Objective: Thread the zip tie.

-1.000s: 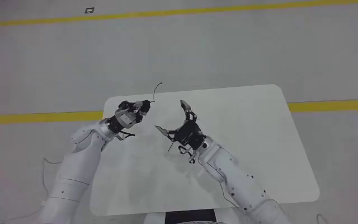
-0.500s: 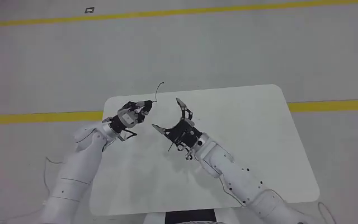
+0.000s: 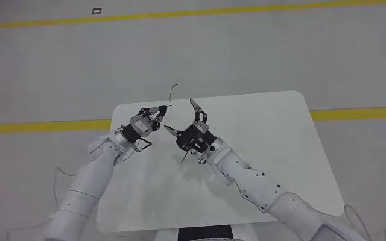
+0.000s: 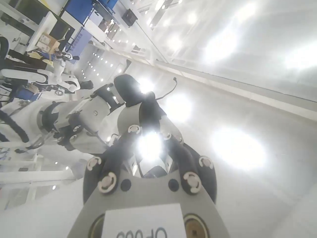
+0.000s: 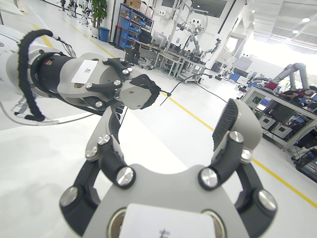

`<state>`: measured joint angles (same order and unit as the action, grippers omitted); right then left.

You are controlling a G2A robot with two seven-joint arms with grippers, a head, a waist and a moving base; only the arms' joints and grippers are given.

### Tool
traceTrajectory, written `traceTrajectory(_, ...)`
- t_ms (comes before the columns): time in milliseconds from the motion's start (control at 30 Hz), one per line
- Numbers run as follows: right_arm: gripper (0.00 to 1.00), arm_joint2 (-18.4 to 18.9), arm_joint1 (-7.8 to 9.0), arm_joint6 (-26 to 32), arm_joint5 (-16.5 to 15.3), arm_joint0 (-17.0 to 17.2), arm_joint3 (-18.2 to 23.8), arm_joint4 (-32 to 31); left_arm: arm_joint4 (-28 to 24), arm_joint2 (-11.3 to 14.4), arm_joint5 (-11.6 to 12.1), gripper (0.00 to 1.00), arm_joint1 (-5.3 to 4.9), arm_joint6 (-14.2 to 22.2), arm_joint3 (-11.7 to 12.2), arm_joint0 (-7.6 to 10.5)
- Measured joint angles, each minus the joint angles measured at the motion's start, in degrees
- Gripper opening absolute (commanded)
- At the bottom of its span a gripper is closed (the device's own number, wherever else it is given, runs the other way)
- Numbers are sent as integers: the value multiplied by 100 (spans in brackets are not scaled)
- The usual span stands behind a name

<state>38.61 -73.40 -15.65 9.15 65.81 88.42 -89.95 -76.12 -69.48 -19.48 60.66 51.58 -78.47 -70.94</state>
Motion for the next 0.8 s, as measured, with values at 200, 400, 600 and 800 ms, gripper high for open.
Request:
traceTrajectory(200, 35, -72, 25, 42, 78, -78, -20, 0, -1, 0, 0, 0, 0, 0, 0, 0)
traceTrajectory(400, 15, -119, 11, 64, 100, -71, -24, 0, -1, 0, 0, 0, 0, 0, 0, 0)
traceTrajectory(600, 10, -143, -21, 52, 102, -78, -41, 0, -1, 0, 0, 0, 0, 0, 0, 0)
traceTrajectory(800, 9, -153, -57, 36, 93, -80, -67, 0, -1, 0, 0, 0, 0, 0, 0, 0)
